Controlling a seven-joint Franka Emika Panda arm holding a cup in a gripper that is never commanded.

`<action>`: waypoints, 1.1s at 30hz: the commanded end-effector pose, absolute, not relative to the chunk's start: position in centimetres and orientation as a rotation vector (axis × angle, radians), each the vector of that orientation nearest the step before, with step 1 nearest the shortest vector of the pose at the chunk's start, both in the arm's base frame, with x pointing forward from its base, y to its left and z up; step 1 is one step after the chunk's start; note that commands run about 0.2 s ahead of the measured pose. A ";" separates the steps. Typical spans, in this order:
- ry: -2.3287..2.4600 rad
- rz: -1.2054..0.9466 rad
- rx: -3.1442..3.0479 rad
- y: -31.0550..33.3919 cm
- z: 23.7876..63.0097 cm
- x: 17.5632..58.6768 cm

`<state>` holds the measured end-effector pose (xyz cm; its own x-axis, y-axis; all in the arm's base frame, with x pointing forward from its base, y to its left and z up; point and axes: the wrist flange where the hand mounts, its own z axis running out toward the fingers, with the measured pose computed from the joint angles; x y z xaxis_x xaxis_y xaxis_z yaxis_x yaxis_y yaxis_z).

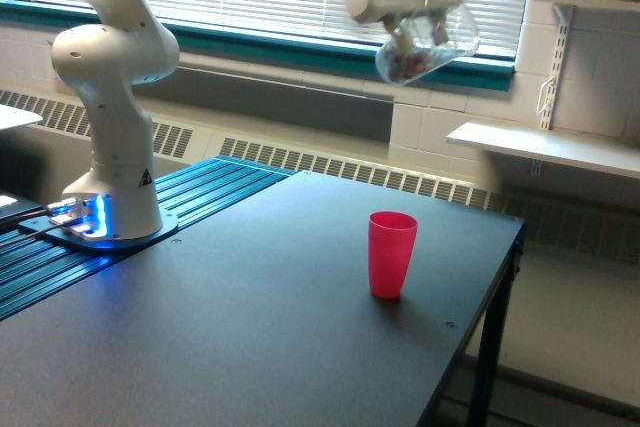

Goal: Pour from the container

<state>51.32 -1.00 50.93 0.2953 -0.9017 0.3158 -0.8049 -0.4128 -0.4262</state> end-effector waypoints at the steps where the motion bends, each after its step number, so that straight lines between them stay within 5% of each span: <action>1: 1.722 -0.677 -2.355 -0.5 48.4 50.3; 33: 2.086 -0.255 -2.246 5.1 37.5 48.1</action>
